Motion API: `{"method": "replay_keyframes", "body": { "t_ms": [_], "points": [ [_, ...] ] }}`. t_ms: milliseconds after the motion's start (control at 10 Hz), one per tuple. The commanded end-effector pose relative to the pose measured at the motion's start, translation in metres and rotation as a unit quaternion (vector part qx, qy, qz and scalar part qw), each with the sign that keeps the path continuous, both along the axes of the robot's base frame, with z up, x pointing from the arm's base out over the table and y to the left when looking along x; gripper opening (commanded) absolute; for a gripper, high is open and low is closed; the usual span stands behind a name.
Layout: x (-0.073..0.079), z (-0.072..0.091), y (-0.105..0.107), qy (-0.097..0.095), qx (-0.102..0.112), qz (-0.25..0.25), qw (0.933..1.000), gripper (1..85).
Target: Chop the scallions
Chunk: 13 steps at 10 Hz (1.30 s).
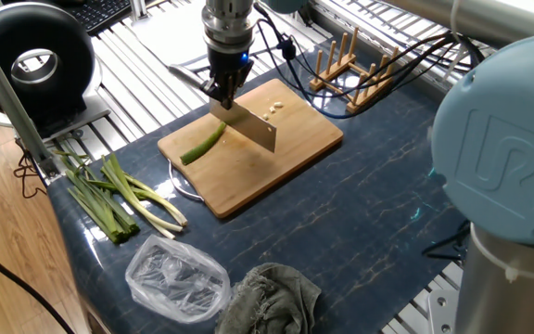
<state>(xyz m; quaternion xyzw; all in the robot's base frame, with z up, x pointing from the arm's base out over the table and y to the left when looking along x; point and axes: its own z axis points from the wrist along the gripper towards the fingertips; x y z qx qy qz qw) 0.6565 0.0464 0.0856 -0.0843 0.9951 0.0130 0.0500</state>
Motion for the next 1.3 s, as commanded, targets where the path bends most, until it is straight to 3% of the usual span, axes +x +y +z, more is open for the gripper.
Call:
{"method": "replay_keyframes", "body": {
  "t_ms": [0,400,900,1000,1200],
  "points": [
    [0.001,0.001,0.0,0.0,0.004,0.0,1.0,1.3],
    [0.007,-0.005,0.002,-0.007,0.007,-0.001,0.9999,1.3],
    [0.026,-0.028,0.008,-0.026,0.014,0.0,0.9996,1.3],
    [0.026,-0.025,0.004,-0.023,0.009,0.003,0.9997,1.3],
    [0.017,-0.003,-0.001,-0.008,0.009,0.004,0.9999,1.3]
  ]
}}
